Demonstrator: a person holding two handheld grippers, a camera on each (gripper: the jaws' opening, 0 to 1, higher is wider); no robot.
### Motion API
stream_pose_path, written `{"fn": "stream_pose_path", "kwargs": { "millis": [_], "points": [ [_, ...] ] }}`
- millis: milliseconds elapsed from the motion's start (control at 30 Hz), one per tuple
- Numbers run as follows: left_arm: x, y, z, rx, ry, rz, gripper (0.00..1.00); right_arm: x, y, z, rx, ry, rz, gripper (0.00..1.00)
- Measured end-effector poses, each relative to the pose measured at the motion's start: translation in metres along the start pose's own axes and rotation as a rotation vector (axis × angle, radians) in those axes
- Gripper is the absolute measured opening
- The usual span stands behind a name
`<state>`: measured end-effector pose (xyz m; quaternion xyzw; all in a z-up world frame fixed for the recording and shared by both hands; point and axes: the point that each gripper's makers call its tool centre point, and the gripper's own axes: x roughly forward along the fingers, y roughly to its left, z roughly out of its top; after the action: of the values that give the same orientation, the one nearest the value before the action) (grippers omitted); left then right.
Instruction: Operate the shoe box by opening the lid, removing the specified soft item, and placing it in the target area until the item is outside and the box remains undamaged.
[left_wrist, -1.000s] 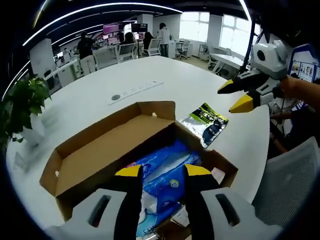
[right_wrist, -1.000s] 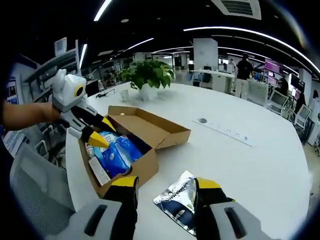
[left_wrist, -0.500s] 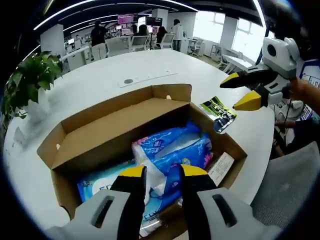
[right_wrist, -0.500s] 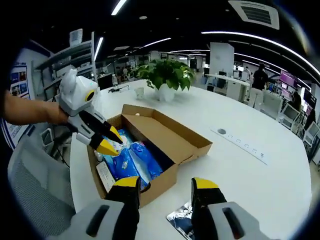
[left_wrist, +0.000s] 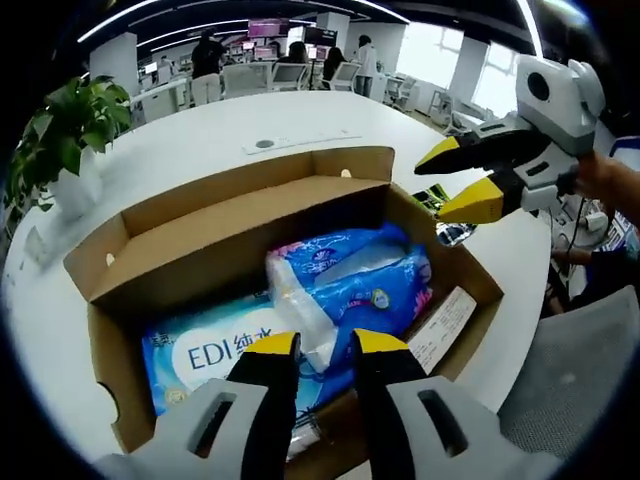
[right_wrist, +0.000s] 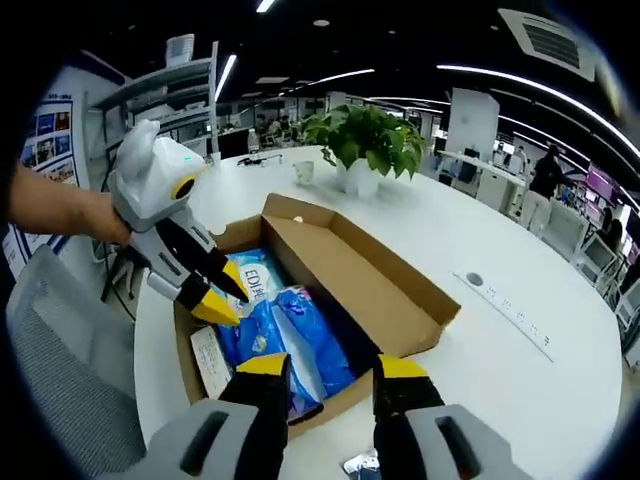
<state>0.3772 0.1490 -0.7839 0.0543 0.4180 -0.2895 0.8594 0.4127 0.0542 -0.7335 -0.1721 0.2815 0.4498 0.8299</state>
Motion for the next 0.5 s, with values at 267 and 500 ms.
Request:
{"fn": "stream_pose_path", "kwargs": {
  "millis": [267,500],
  "points": [
    [0.004,-0.001,-0.002,-0.017,0.013,-0.001,0.2,0.021,0.007,-0.005,-0.051,0.059,0.027,0.27],
    [0.008,-0.003,-0.005,0.005,0.033,-0.003,0.2,0.037,0.006,-0.01,-0.108,0.119,0.029,0.24]
  ]
}}
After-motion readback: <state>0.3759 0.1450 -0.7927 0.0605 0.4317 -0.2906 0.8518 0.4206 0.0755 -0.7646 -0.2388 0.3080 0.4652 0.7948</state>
